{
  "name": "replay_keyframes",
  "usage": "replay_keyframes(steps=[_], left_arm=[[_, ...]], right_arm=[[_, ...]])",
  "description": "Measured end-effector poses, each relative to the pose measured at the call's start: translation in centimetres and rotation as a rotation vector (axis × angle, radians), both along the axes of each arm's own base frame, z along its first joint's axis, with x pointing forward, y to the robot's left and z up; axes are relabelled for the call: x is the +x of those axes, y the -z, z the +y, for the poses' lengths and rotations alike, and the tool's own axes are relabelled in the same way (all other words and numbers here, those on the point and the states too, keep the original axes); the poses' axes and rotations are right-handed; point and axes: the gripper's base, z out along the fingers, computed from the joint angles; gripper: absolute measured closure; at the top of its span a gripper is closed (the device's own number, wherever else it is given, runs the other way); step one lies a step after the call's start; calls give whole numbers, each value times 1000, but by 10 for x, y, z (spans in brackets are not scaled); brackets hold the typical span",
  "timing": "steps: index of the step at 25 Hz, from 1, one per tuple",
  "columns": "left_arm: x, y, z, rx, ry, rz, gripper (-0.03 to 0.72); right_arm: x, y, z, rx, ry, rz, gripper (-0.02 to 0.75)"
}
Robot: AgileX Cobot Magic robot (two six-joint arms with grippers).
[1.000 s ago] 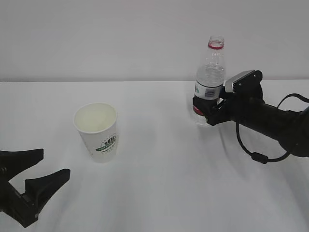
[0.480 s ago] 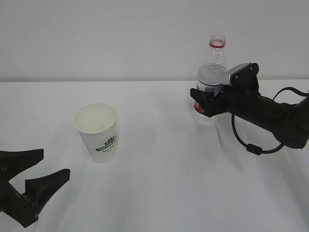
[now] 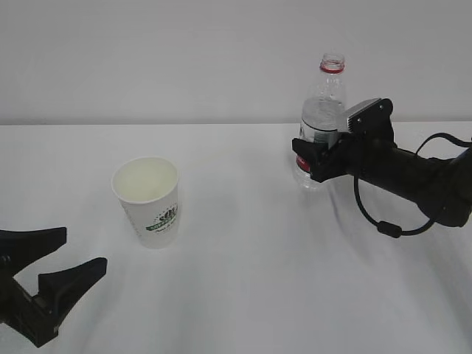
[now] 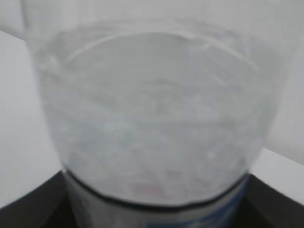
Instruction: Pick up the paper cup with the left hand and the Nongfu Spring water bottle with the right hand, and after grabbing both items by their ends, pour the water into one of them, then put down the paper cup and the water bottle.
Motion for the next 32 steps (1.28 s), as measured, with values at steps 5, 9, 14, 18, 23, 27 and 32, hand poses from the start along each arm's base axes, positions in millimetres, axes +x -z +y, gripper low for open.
replay_keyframes(steps=[5,9,14,18,23,27,32], left_arm=[[0,0,0,0,0,0,101],[0,0,0,0,0,0,101],[0,0,0,0,0,0,101],[0,0,0,0,0,0,101],[0,0,0,0,0,0,101],[0,0,0,0,-2,0,101],[0,0,0,0,-2,0,101]], right_arm=[[0,0,1,-7,-10,-1,241],[-2,-1,2,-23,-39,-5,242],[-3,-10,4,-68,-77,2,243],[-10,-21,4,-86,-82,8,244],[-21,-43,4,-101,-98,-24,244],[-32,-69,3,-103,-100,-74,244],[-47,-106,1,-92,-90,-136,244]])
